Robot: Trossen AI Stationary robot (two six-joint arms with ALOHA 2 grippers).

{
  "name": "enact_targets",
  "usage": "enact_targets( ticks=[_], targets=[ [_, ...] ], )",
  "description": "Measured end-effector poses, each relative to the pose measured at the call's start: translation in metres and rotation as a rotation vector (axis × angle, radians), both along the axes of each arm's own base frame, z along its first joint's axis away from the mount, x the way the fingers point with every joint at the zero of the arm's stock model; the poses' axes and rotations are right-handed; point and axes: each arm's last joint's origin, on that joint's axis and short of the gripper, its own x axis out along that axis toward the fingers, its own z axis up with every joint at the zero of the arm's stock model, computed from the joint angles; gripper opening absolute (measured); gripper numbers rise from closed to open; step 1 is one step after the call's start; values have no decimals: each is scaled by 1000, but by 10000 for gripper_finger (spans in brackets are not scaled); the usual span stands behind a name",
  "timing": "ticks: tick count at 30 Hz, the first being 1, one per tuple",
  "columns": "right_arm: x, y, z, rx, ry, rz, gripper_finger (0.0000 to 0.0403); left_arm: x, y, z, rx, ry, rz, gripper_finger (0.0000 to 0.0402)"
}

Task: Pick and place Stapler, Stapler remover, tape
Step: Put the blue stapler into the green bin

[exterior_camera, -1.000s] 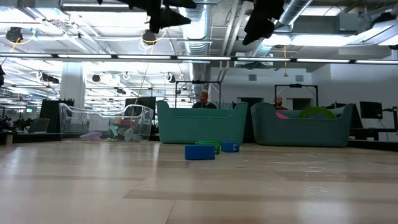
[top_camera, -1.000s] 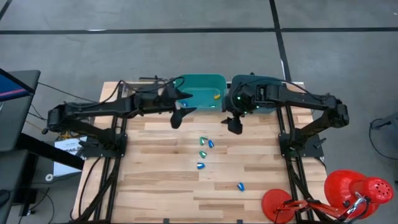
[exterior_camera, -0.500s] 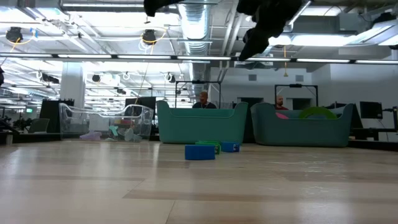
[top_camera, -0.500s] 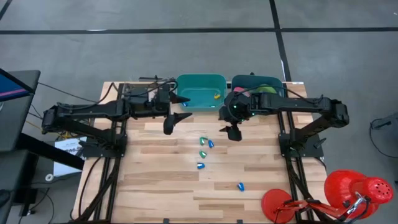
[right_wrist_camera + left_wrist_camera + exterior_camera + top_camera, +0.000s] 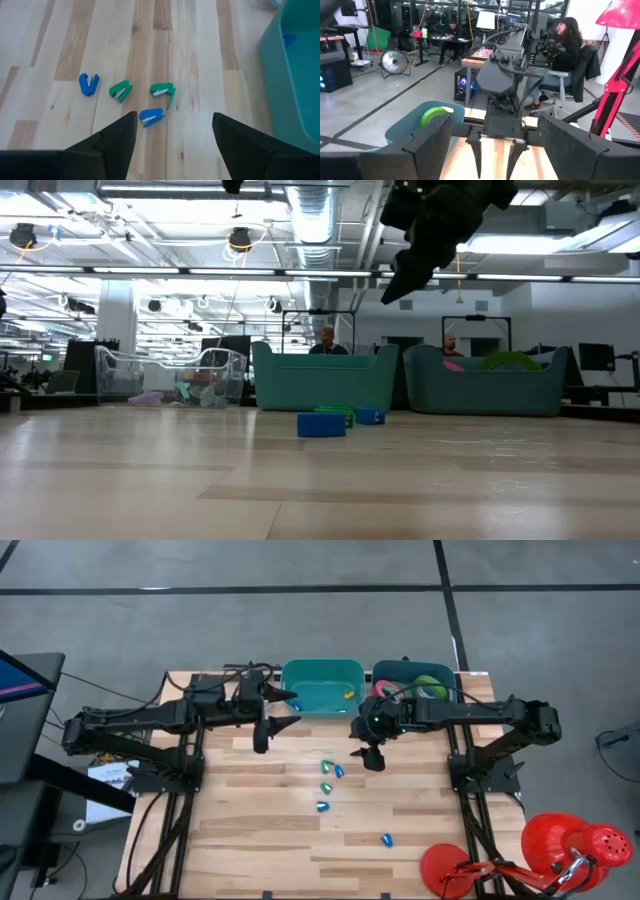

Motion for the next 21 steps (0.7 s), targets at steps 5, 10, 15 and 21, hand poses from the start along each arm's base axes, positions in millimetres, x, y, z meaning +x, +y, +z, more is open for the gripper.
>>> enact_targets(
  ticks=[5, 10, 15, 21],
  targets=[
    [0, 1, -1, 20, 0, 14, 250, 0, 0, 0, -22, -5, 6, 285],
    [0, 3, 7, 39, 21, 5, 250, 0, 0, 0, -22, -5, 8, 285],
    [1, 9, 21, 39, 25, 23, 250, 0, 0, 0, -22, -5, 8, 285],
    [3, 12, 36, 35, 2, 36, 250, 0, 0, 0, -22, -5, 8, 285]
  ],
)
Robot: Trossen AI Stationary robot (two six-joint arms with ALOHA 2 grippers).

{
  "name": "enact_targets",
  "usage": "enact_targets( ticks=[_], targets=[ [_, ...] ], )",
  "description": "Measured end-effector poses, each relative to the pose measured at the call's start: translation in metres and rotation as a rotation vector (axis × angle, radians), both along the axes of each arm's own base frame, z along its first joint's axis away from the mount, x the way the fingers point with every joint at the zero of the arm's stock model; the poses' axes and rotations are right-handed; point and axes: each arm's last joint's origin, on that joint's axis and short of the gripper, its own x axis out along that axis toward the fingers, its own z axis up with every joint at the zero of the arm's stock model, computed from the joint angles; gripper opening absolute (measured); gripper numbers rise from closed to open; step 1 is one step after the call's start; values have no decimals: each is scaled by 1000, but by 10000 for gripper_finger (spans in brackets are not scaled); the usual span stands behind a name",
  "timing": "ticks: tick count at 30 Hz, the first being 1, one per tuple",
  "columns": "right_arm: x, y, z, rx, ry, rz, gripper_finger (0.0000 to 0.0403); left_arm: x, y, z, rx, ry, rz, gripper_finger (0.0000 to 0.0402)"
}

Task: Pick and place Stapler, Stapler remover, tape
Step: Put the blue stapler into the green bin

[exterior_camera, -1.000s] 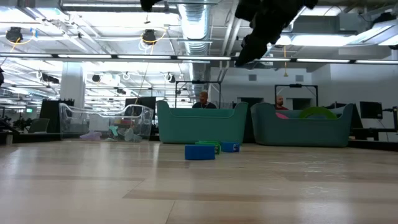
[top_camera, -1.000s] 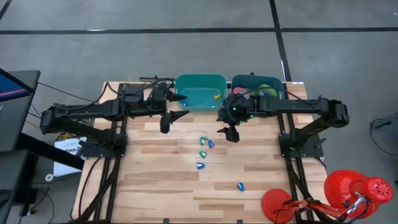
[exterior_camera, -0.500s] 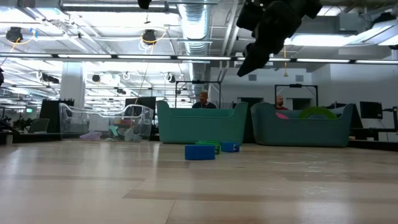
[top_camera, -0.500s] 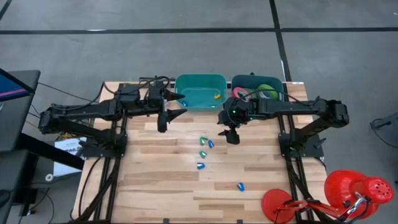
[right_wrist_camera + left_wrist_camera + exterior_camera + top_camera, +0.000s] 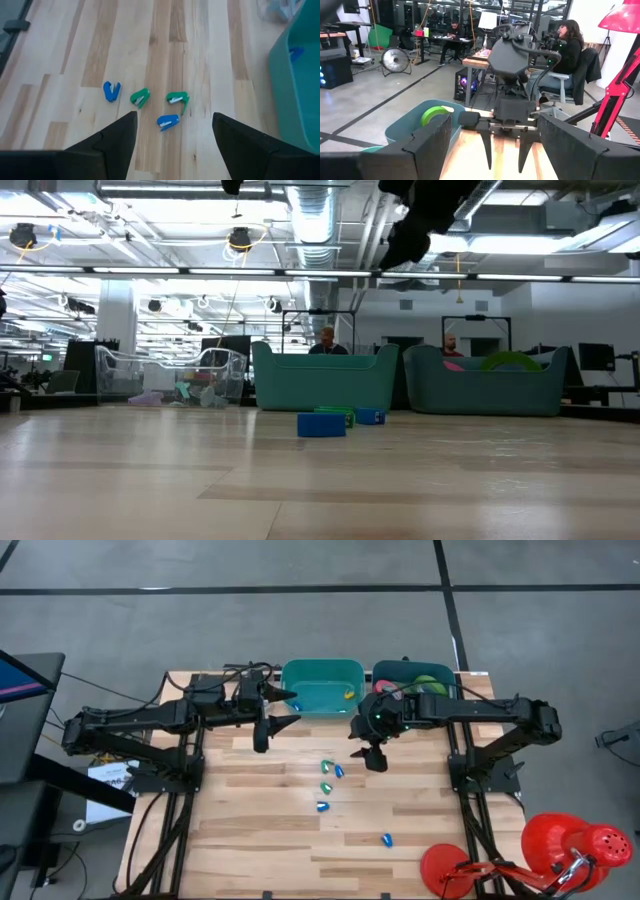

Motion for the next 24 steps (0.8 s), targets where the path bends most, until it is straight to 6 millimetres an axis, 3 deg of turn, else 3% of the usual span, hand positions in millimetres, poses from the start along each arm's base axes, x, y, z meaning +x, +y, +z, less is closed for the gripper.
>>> enact_targets(
  ticks=[7, 11, 13, 18, 24],
  targets=[
    [1, -1, 14, -2, -15, -2, 250, 0, 0, 0, 0, 0, 0, 285],
    [16, -2, 9, 6, 86, 0, 250, 0, 0, 0, 0, 0, 0, 285],
    [33, -2, 6, -1, 119, 16, 250, 0, 0, 0, 0, 0, 0, 285],
    [64, -4, -16, -46, 215, 90, 250, 0, 0, -1, 1, 6, 1, 285],
    [81, -6, -46, -68, 294, 148, 250, 0, 0, -2, 2, 20, 1, 285]
  ],
)
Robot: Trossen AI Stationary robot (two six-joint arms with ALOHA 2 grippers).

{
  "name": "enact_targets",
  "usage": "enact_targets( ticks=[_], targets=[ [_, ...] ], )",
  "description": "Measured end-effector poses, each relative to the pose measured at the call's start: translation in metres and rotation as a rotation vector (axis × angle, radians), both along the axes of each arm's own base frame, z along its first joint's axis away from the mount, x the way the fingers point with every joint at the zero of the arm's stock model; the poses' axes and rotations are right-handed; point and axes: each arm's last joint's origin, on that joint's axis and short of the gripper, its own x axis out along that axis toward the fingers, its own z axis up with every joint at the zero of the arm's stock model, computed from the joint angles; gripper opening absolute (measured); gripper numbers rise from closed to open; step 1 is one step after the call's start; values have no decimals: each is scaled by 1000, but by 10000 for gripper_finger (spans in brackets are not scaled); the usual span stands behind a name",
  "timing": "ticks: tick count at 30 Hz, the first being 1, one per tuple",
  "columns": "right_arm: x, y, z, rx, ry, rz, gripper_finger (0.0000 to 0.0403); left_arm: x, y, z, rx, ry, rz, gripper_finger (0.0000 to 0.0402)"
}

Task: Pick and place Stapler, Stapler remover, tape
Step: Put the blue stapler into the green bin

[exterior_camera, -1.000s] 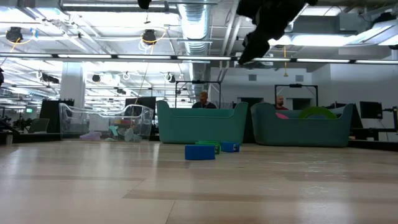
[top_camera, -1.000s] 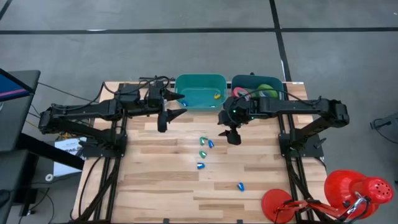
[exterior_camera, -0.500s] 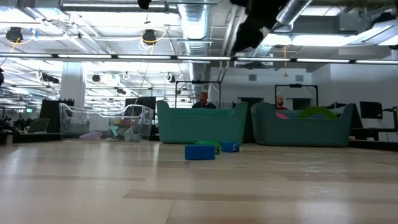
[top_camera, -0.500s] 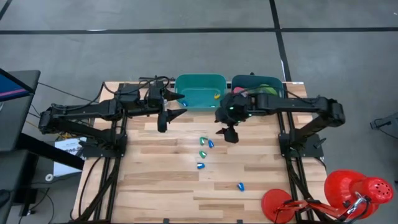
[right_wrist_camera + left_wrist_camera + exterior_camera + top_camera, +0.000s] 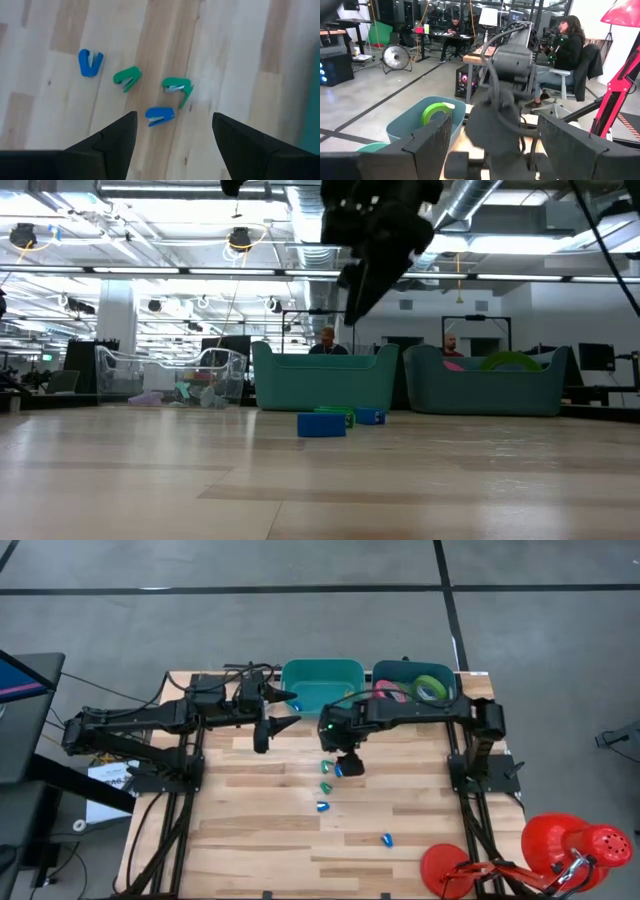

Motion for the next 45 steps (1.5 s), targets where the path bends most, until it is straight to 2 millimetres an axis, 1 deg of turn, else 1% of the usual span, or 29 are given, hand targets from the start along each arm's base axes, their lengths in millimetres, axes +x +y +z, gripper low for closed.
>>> enact_targets(
  ticks=[4, 11, 14, 16, 18, 21, 24, 26, 29, 31, 34, 37, 43, 45],
  targets=[
    [6, 0, -16, 3, 50, 9, 250, 0, 0, 0, 0, 3, 0, 285],
    [10, 0, -27, 34, 71, 21, 250, 0, 0, -1, -1, 9, 0, 285],
    [3, 2, -31, 95, 90, 25, 250, 0, 0, -1, -1, 13, 12, 285],
    [-4, 4, -33, 96, 86, 27, 249, 0, 0, -2, -1, 16, 15, 285],
    [-14, 5, -40, 96, 93, 28, 247, 0, 0, -2, -1, 18, 16, 285],
    [-22, 9, -46, 87, 5, 38, 240, 0, 1, -2, -1, 19, 25, 285],
    [-26, 12, -48, 71, -91, 62, 233, 0, 1, -2, -1, 20, 26, 285],
    [-26, 12, -52, 68, -124, 66, 229, 0, 1, -2, -1, 19, 26, 285],
    [-26, 12, -63, 66, -140, 67, 226, 0, 1, -2, -1, 20, 26, 285],
    [-25, 12, -75, 68, -114, 65, 226, 0, 1, -2, -1, 21, 26, 285],
    [-22, 11, -92, 71, -67, 62, 232, 0, 1, -2, -1, 21, 26, 285],
    [-19, 11, -102, 73, -52, 62, 243, 0, 1, -2, -2, 22, 26, 285],
    [-15, 10, -103, 46, -81, 54, 260, 0, 1, -3, -2, 29, 27, 285],
    [-15, 10, -99, 37, -92, 51, 260, 0, 1, -3, -2, 30, 37, 285]
  ],
)
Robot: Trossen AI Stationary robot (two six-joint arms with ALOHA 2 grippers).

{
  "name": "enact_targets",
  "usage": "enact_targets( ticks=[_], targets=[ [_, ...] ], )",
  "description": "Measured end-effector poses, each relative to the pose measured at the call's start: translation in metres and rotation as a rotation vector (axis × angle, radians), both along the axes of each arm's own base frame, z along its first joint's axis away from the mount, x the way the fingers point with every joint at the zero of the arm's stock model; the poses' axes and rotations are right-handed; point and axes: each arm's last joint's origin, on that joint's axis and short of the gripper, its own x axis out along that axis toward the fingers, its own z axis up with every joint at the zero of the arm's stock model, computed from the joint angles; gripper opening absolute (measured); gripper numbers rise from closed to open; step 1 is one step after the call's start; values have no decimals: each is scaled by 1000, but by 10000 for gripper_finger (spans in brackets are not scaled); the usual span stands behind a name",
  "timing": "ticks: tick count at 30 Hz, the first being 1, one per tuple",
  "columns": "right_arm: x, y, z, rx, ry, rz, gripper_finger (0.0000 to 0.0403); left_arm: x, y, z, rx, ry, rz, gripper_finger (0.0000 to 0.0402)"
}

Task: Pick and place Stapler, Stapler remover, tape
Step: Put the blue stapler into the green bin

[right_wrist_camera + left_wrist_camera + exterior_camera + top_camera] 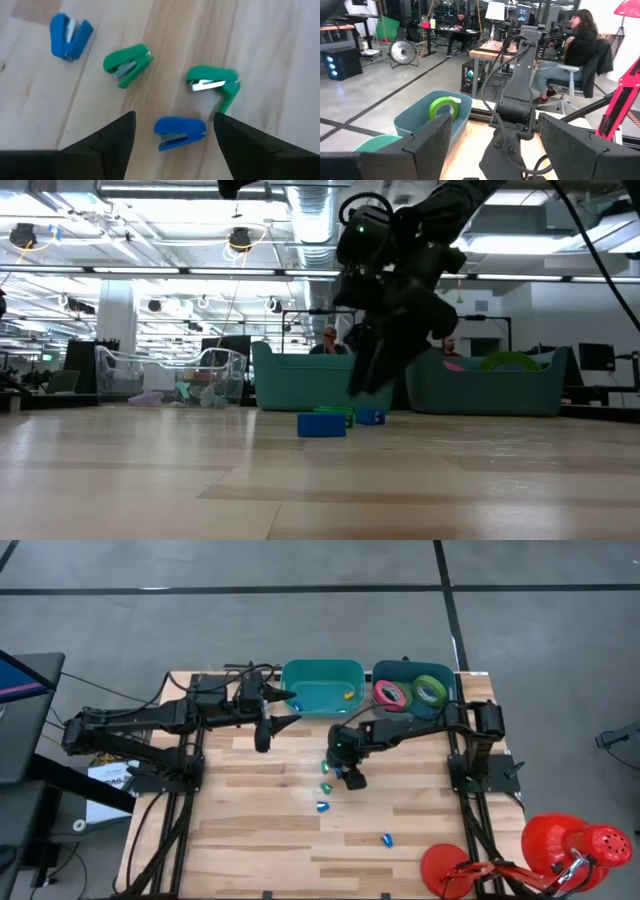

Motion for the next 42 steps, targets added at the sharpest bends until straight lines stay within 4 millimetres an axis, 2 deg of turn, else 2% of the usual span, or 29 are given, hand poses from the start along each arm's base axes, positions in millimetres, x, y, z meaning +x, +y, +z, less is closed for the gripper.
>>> enact_targets(
  ticks=[3, 13, 21, 33, 36, 42],
  targets=[
    [1, -1, 2, -2, -12, -1, 260, 0, 0, 0, 0, 0, 9, 285],
    [4, 3, -25, 7, 63, 4, 260, 0, 0, 0, 0, 3, 9, 285],
    [3, 2, -23, -4, 68, -23, 248, 0, 0, 0, 0, 4, 9, 285],
    [2, -1, -20, 4, 104, -42, 169, 0, 0, 0, 0, 5, 8, 285],
    [5, -1, -17, 3, 98, -42, 169, 0, 0, 0, 0, 5, 8, 285],
    [9, -3, -8, 4, 106, -45, 195, 0, 0, 0, 0, 5, 9, 285]
  ],
)
